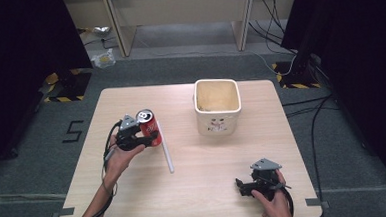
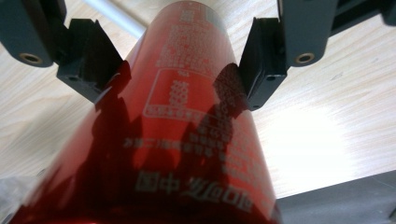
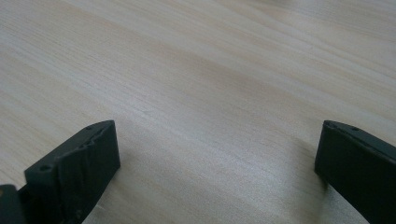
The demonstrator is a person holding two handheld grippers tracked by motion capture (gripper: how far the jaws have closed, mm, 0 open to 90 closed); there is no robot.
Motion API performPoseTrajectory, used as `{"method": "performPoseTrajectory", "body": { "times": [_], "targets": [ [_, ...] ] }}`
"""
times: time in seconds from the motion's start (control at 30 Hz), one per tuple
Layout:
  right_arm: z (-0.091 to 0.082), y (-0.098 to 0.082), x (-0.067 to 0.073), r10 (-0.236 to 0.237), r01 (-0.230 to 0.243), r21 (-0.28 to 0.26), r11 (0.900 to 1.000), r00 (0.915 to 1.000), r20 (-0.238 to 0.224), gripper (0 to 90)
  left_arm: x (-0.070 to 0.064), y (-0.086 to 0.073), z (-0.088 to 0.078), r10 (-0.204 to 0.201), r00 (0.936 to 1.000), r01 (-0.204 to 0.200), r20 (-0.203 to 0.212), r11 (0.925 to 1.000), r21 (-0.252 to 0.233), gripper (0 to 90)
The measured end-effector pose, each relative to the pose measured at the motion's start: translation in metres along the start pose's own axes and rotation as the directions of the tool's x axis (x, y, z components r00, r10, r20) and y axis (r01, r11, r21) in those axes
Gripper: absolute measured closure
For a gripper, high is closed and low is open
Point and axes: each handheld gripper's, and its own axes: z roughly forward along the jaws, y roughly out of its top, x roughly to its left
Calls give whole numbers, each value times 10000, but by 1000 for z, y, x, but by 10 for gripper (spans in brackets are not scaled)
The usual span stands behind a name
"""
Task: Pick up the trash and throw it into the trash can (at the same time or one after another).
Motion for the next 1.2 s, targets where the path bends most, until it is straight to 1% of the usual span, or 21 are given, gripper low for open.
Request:
{"method": "performPoseTrajectory", "body": {
  "times": [0.03,0.07,0.1,0.13,0.17,0.23,0.3,0.37,0.5,0.63,0.7,0.77,0.9,1.2],
  "targets": [
    [0,0,0,-3,3,-1,10000,10000,0,3,0,0,0,0,10000,0,0,10000,0,340],
    [0,0,0,1,-1,-1,10000,10000,-1,3,-1,3,-2,-41,9999,42,115,10000,-51,340],
    [0,0,0,1,-1,-1,10000,10000,-1,3,-1,3,-2,-41,9999,42,115,10000,-51,340],
    [0,0,0,1,-1,-1,10000,10000,-2,3,-4,8,-3,-23,9997,25,261,10000,-83,340],
    [0,0,0,1,-1,-1,10000,10000,-2,3,-4,8,-3,-23,9997,25,261,10000,-83,340],
    [0,0,0,-4,4,-1,10000,10000,0,3,-9,15,-4,179,9992,-176,352,9998,-96,340],
    [0,0,0,-20,20,-6,10000,10000,7,3,-10,17,-4,202,9991,-198,362,9997,-103,341],
    [0,0,0,-1,1,-1,10000,10000,-1,3,-13,24,-3,283,9987,-278,425,9995,-133,340],
    [0,0,0,-4,4,-4,10000,10000,0,3,-16,31,-2,365,9980,-354,512,9992,-207,340],
    [0,0,0,-9,9,2,10000,10000,-1,3,-17,41,-3,334,9968,-313,723,9991,-297,340],
    [0,0,0,-2,2,-1,10000,10000,-1,3,-17,43,-3,324,9967,-301,745,9991,-312,340],
    [0,0,0,-11,11,0,10000,10000,0,3,-19,50,-4,376,9961,-347,797,9987,-380,340],
    [0,0,0,-10,10,0,10000,10000,0,3,-20,59,-6,314,9939,-266,1055,9985,-469,340],
    [0,0,0,-12,12,-8,10000,10000,0,3,-26,79,-10,467,9912,-389,1235,9971,-649,340]
  ]
}}
